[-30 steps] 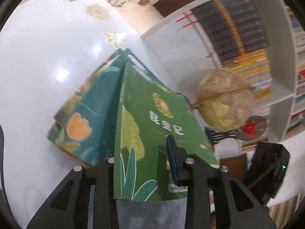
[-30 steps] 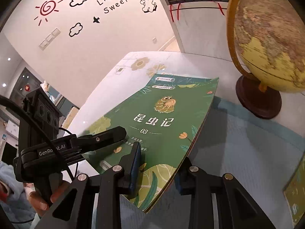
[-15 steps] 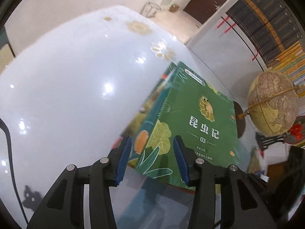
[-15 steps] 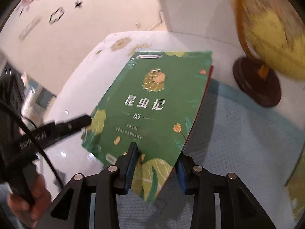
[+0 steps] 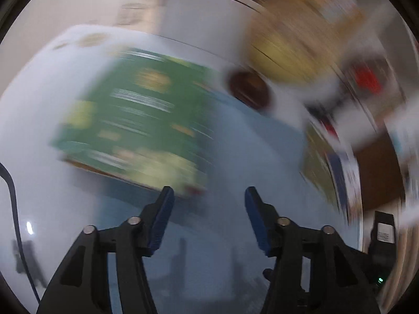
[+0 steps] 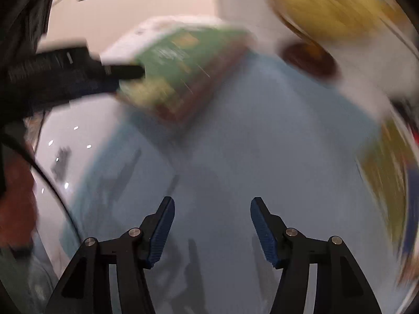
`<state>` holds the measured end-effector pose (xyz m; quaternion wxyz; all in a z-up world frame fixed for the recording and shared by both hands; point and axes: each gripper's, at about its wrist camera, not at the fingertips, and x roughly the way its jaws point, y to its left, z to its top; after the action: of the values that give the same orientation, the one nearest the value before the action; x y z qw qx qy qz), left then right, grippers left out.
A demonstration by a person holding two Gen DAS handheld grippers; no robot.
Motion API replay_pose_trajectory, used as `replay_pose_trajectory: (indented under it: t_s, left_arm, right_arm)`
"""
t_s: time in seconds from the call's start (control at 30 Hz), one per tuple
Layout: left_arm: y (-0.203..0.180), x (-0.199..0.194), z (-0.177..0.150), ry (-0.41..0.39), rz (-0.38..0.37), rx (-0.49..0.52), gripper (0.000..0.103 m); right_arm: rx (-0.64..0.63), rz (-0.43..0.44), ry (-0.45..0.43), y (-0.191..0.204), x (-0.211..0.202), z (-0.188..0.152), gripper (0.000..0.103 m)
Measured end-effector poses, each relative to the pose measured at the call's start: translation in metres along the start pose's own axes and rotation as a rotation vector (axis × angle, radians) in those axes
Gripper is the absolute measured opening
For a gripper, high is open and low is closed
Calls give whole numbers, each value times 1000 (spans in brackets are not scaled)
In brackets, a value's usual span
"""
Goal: Organize books
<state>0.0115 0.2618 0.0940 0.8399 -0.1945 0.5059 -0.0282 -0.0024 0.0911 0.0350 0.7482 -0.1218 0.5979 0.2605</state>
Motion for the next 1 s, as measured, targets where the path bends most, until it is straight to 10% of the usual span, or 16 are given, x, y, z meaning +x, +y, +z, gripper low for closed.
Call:
replay_pose_trajectory:
  t_s: [0.2, 0.4, 0.67, 1.0]
  left_arm:
    - [-140, 32, -45, 108, -134, 248, 62]
    - [-274, 67, -67, 165, -228, 401, 62]
    - [-373, 119, -51, 154, -203, 226, 62]
    - [-414, 173, -44, 157, -104, 176, 62]
  right_arm:
    - [304, -86, 31, -104, -48, -133, 58]
    - [564, -95, -132, -228, -104, -199, 58]
    - [572, -69, -233, -378, -159, -210, 58]
    - [552, -1, -265, -467, -139, -163, 58]
